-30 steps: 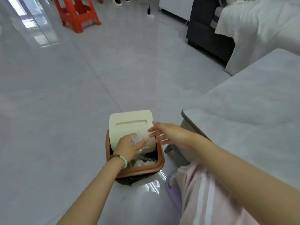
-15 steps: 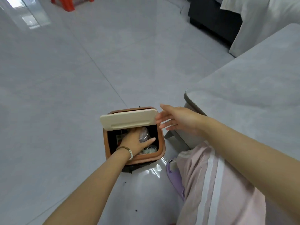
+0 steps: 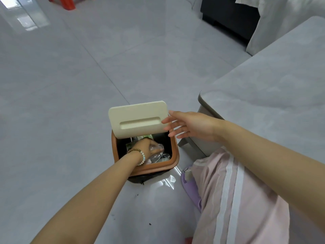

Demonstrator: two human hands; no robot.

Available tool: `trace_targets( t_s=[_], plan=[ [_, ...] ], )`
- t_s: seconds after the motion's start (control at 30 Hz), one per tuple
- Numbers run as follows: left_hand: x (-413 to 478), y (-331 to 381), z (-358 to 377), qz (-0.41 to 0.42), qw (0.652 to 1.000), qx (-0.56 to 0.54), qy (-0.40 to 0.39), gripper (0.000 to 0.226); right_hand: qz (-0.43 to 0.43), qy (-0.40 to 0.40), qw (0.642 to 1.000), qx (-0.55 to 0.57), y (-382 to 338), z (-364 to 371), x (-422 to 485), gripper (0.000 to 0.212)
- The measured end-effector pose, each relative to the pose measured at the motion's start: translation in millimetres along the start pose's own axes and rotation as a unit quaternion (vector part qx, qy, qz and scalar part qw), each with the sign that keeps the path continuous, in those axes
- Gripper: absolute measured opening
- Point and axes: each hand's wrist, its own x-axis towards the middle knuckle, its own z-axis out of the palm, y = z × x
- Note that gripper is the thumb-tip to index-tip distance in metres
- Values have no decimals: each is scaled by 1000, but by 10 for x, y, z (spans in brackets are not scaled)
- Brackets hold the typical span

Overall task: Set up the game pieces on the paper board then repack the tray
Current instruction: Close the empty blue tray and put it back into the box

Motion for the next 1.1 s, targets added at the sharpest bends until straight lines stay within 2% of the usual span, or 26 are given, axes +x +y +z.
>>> trace_targets(
  t_s=[0.1,0.17,0.23,0.3,0.37,0.43,0.5,0.6,0.73,0.8,0.83,0.87,0.93,1.03,1.1],
  plan=[
    [42,-29,13,22,999,29,12,43,6,0,1000,-6,-9,18,3,44],
    [36,-35,51,16,998,33,50,42,5,5,1000,0,-7,11,5,45],
    [46,-45,93,-12,998,14,53,43,3,6,1000,6,1,-2,11,45],
    [69,-42,121,-20,1000,-22,-1,44,1,8,1000,11,5,-9,15,45],
    [44,69,106,-29,992,-61,-107,38,1,9,1000,13,1,-9,19,45],
    [13,157,93,-42,975,-117,-184,57,3,11,1000,12,-2,-5,25,45],
    [-17,200,96,-38,972,-162,-165,58,3,14,1000,9,8,-9,34,45],
    [-66,210,137,-18,988,-133,-78,65,4,15,1000,1,15,-8,41,45],
    [-138,234,180,5,982,-106,-154,34,7,14,1000,-2,15,-3,25,49],
    [-201,227,181,48,975,-67,-207,32,7,13,1000,3,17,6,25,53],
    [-293,258,134,36,976,-72,-204,35,7,12,1000,5,19,9,26,55],
    [-297,227,129,47,971,-93,-213,38,8,11,1000,6,21,11,29,56],
    [-395,270,47,-6,968,-221,-119,39,10,11,1000,8,19,14,37,57],
    [-521,227,-175,36,954,-269,-130,41,10,16,1000,4,18,25,35,57],
    [-525,187,-301,29,952,-290,-96,44,7,20,1000,-9,15,42,22,57]
  ],
)
